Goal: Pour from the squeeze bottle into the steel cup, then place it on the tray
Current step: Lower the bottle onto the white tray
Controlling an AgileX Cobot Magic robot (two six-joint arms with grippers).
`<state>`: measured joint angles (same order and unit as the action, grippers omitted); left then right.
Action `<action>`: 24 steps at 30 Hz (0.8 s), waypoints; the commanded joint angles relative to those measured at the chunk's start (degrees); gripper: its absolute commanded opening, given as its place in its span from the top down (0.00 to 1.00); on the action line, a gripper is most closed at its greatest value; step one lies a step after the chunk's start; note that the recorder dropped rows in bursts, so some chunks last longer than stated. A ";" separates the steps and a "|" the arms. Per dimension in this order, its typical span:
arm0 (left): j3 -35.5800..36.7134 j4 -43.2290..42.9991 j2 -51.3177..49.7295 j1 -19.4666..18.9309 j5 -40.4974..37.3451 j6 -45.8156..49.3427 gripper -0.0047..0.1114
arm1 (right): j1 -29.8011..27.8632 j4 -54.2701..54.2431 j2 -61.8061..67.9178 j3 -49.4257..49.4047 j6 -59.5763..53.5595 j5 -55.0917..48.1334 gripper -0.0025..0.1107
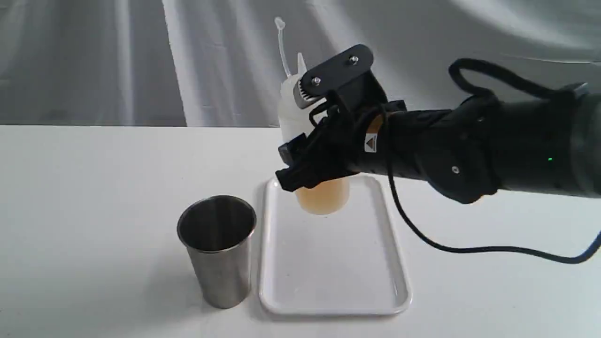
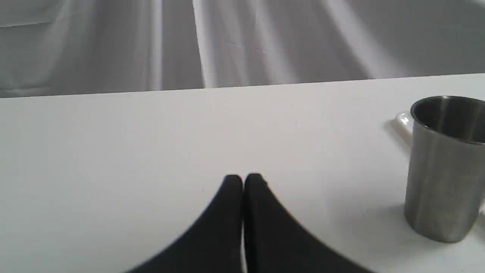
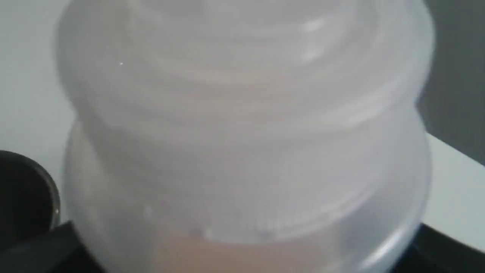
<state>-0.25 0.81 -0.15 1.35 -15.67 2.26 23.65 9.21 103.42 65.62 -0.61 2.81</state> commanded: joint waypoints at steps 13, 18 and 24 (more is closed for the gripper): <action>0.25 0.06 0.15 -0.09 0.43 -0.16 0.96 | -0.36 -3.87 8.26 0.15 -1.48 10.27 0.55; 0.25 0.06 0.15 -0.09 0.43 -0.16 0.96 | -0.36 -4.54 9.43 -0.95 -1.59 11.67 0.55; 0.25 0.06 0.15 -0.09 0.43 -0.28 0.96 | -0.36 -7.61 9.43 -4.72 -4.99 14.66 0.55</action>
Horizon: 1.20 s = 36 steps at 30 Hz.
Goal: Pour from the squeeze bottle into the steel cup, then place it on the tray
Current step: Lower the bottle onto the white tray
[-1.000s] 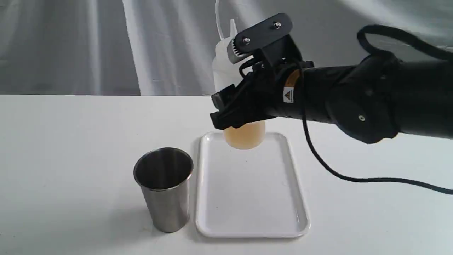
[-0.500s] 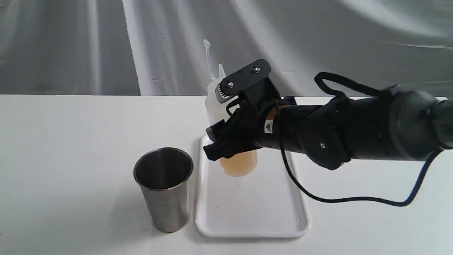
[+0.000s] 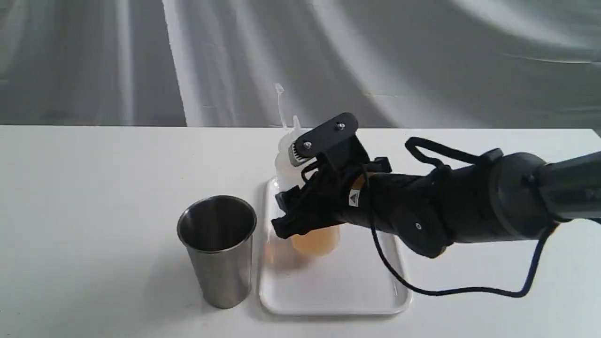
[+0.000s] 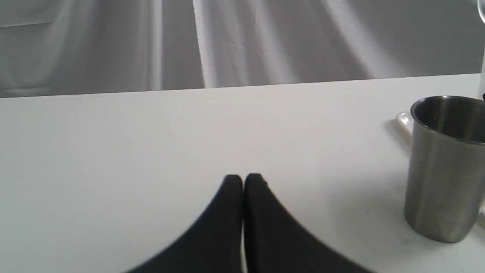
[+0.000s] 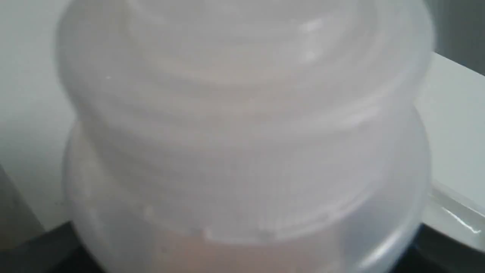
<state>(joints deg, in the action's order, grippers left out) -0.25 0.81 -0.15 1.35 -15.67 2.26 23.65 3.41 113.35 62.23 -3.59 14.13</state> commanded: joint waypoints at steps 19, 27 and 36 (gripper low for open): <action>0.25 0.06 0.15 -0.09 0.43 -0.17 0.96 | -0.36 -2.76 -0.49 -2.40 -2.21 4.44 0.55; 0.25 0.06 0.15 -0.09 0.43 -0.30 0.96 | -0.36 -2.76 -0.49 -2.40 -2.21 4.44 0.55; 0.25 0.06 0.15 -0.09 0.43 -0.18 0.96 | -0.36 -2.76 -0.49 -2.40 -2.21 4.44 0.55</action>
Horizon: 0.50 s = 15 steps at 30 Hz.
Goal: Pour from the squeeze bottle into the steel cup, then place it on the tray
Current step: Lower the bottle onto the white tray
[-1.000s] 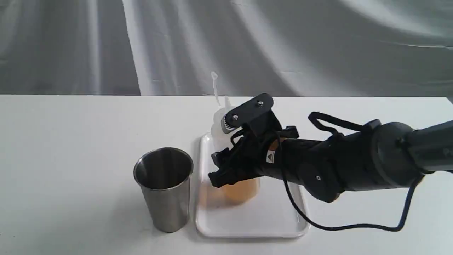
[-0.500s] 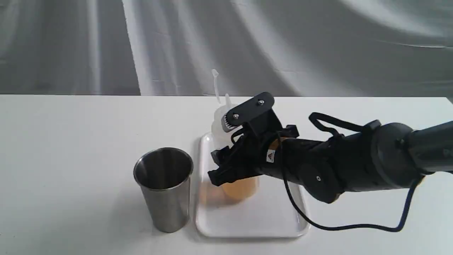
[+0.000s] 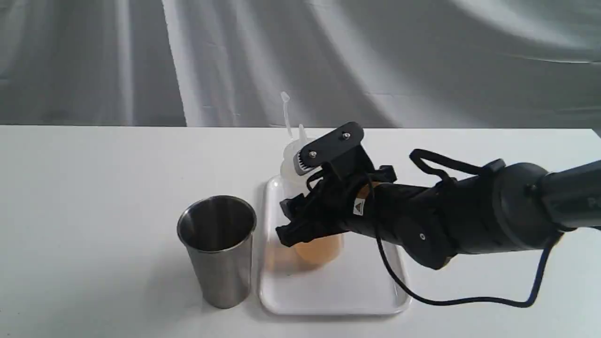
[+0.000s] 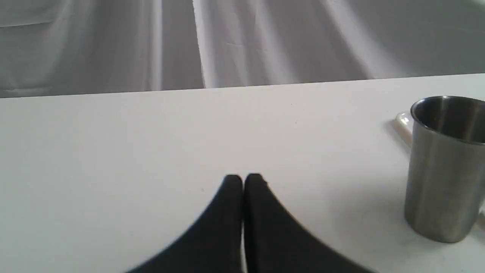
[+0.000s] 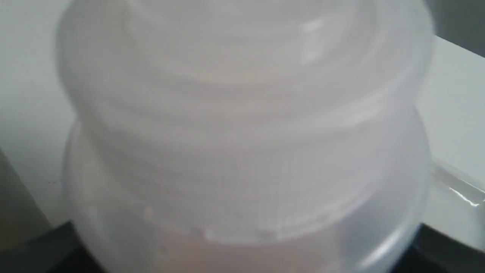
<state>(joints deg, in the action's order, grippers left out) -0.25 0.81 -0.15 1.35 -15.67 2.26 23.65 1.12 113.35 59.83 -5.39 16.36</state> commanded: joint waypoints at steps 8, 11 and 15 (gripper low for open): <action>0.25 0.06 0.15 -0.09 0.43 -0.18 0.96 | -0.36 -0.47 -0.49 0.00 -0.56 2.20 0.48; 0.25 0.06 0.15 -0.09 0.43 -0.30 0.96 | -0.36 -0.47 -0.49 0.00 -0.56 2.20 0.37; 0.25 0.06 0.15 -0.09 0.43 -0.30 0.96 | -0.36 -0.77 -0.49 0.00 -0.56 2.20 0.26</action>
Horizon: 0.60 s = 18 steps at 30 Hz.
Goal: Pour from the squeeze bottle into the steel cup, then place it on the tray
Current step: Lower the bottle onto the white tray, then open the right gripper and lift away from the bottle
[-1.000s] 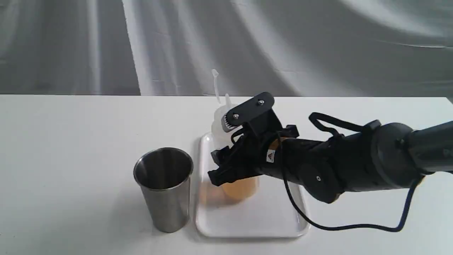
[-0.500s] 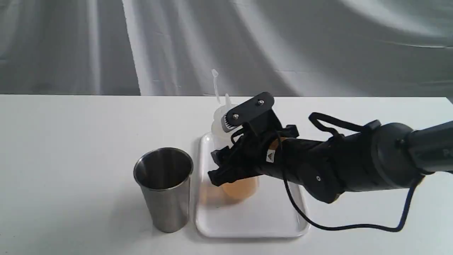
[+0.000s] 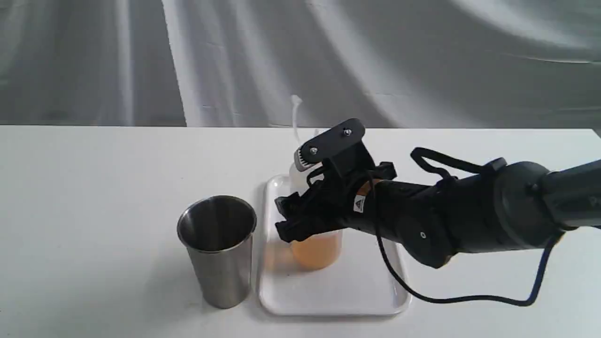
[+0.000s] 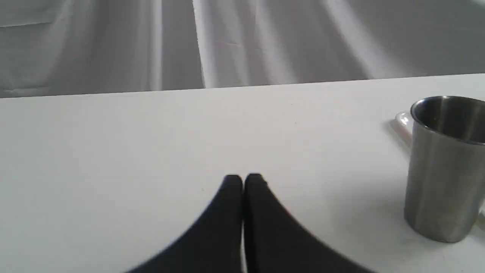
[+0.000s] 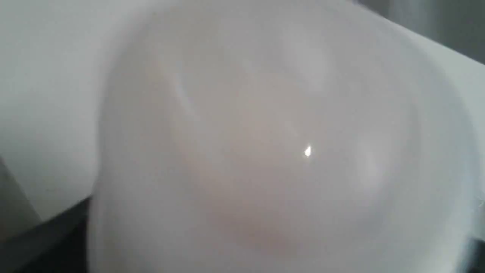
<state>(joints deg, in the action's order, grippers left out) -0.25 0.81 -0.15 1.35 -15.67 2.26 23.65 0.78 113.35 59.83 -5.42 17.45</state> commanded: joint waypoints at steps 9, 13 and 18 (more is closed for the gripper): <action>0.25 0.06 0.15 -0.09 0.43 -0.16 0.96 | -0.36 -0.43 -0.59 0.00 -0.53 1.11 0.21; 0.25 0.06 0.15 -0.09 0.43 -0.16 0.96 | -0.36 -0.43 -2.81 0.00 -0.53 1.11 0.21; 0.25 0.06 0.15 -0.09 0.43 -0.28 0.96 | -0.36 -0.43 -8.25 0.00 -0.53 1.11 0.21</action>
<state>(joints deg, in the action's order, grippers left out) -0.25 0.81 -0.15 1.35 -15.67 2.26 23.65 0.67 107.46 59.83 -5.42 17.72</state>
